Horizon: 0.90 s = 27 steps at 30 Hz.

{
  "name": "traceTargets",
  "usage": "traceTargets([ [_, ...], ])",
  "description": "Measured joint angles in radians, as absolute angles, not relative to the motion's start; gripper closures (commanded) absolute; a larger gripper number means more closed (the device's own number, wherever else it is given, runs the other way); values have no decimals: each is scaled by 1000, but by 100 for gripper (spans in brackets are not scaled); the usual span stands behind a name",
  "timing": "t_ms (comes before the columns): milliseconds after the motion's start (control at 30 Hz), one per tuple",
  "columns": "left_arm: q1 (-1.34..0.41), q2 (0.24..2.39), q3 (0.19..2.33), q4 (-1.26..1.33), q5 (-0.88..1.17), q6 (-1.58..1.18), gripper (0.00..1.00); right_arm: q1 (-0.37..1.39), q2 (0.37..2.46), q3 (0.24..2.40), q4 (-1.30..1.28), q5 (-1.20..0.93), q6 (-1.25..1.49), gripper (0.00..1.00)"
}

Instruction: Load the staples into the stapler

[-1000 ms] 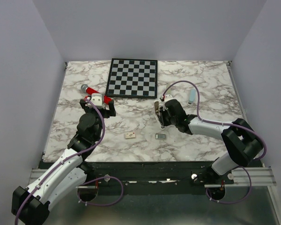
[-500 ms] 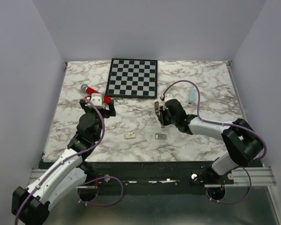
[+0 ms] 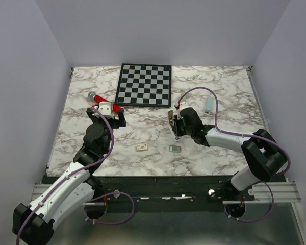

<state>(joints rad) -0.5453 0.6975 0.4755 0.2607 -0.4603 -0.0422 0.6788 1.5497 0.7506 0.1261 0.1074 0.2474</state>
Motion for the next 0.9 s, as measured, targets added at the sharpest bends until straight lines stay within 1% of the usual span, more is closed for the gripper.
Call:
traceTargets([
  [900, -545, 697, 475, 261, -460, -42, 3, 679, 1546, 730, 149, 119, 261, 93],
])
